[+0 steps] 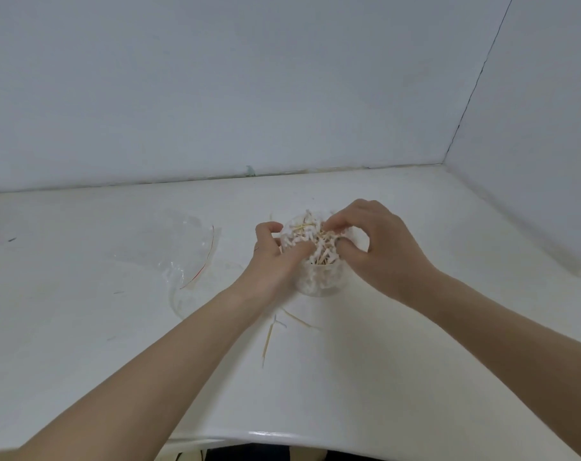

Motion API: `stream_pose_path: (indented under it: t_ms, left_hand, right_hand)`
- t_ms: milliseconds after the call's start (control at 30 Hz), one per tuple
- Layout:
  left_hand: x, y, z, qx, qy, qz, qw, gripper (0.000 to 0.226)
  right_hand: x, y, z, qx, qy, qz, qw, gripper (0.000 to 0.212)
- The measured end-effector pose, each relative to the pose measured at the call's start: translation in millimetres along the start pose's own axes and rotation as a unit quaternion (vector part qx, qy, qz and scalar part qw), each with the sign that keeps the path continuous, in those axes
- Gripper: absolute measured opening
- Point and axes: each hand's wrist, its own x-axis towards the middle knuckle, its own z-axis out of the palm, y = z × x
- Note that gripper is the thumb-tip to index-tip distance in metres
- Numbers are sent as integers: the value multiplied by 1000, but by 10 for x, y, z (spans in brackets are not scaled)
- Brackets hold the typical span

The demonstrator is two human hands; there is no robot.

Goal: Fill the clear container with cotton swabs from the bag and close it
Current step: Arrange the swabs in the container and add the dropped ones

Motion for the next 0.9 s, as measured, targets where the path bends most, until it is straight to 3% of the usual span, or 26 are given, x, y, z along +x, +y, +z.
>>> stream_pose_path:
  t_ms: [167, 300, 500, 700, 900]
  left_hand:
    - [-74, -39, 94, -21, 2, 10, 1000, 91]
    - [-57, -29, 155, -41, 11, 12, 999, 86]
    - [-38, -40, 173, -20, 3, 15, 1000, 81]
    - [-20, 42, 208, -35, 13, 24, 999, 101]
    - [-24, -54, 218, -4, 13, 57, 998, 99]
  right_hand:
    - [-241, 48, 148, -49, 106, -7, 993, 18]
    - [-236, 88, 200, 19, 74, 13, 997, 17]
    - [-343, 133, 196, -55, 43, -55, 996, 25]
    - [-356, 114, 83, -32, 47, -11, 998, 49]
    - [-481, 207, 179, -49, -9, -32, 998, 43]
